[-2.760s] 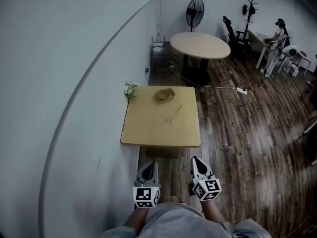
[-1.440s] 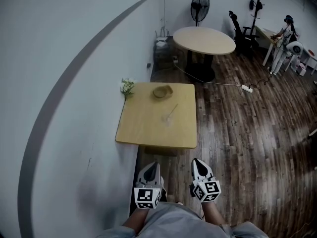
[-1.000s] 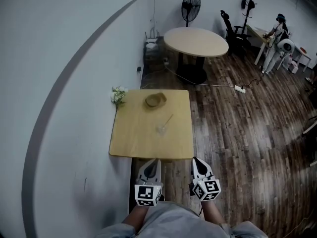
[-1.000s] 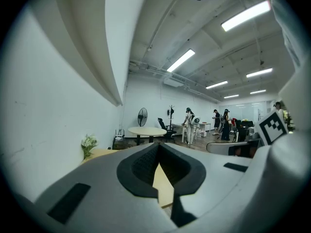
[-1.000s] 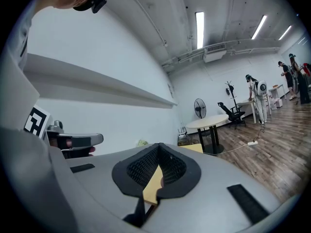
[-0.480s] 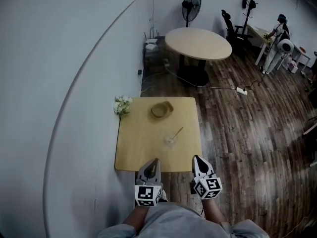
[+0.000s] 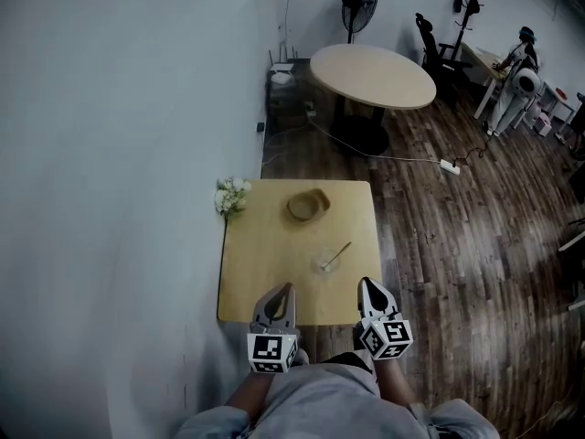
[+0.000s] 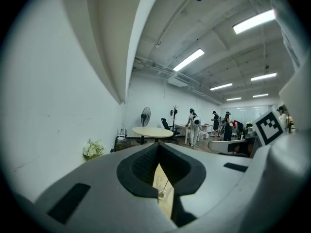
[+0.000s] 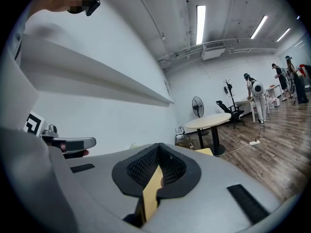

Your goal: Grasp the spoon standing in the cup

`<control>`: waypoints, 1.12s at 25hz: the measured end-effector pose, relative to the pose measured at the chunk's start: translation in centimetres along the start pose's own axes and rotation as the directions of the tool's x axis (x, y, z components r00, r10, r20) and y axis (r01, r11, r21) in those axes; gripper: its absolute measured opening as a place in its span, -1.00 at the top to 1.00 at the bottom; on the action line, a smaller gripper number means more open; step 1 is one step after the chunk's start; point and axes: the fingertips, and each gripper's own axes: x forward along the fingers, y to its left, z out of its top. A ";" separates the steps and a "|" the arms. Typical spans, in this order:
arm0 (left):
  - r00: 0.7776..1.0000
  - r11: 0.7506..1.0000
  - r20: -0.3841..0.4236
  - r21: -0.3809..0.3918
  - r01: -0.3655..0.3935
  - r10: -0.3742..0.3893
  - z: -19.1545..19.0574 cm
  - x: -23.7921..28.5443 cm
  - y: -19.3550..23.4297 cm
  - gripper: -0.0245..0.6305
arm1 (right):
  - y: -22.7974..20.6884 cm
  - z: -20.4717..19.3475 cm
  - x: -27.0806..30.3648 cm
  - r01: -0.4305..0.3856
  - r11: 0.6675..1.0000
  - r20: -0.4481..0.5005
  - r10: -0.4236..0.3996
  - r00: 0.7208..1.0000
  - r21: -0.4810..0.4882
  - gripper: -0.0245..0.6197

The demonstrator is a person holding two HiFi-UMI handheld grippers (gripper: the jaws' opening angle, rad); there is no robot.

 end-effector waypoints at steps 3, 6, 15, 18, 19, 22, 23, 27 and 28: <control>1.000 1.000 -0.007 -0.002 -0.015 0.015 -0.1 1.0 0.7 0.92 | -0.4 0.1 1.4 -0.015 1.000 -0.004 0.015 1.000 0.009 0.93; 0.999 0.999 0.001 0.002 -0.038 0.038 0.4 2.1 1.1 0.92 | -0.7 0.4 2.6 -0.058 0.998 0.003 0.058 0.998 0.005 0.93; 0.992 0.993 0.037 -0.003 -0.121 0.121 2.5 5.4 1.5 0.92 | -4.3 0.2 7.1 -0.098 0.995 -0.030 0.098 0.995 -0.003 0.76; 0.989 0.990 0.035 -0.005 -0.144 0.144 2.3 6.1 1.6 0.92 | -4.9 -1.3 8.5 -0.126 0.992 -0.072 0.127 0.989 0.017 0.62; 0.988 0.989 0.034 -0.005 -0.150 0.150 2.2 6.2 1.6 0.92 | -5.1 -2.0 8.8 -0.131 0.991 -0.090 0.132 0.987 0.016 0.61; 0.985 0.985 0.028 -0.005 -0.171 0.171 2.2 6.5 1.5 0.92 | -5.9 -4.1 9.8 -0.152 0.988 -0.154 0.152 0.976 0.017 0.61; 0.983 0.984 0.025 -0.005 -0.180 0.180 2.2 6.6 1.6 0.92 | -6.2 -4.8 10.2 -0.155 0.988 -0.172 0.157 0.973 0.022 0.61; 0.973 0.973 0.012 -0.009 -0.230 0.230 1.6 6.2 2.4 0.92 | -7.2 -6.7 11.5 -0.160 0.987 -0.220 0.163 0.962 0.029 0.61; 0.970 0.970 0.008 -0.011 -0.244 0.244 1.5 5.9 2.5 0.92 | -7.4 -6.9 11.7 -0.161 0.986 -0.228 0.164 0.960 0.029 0.60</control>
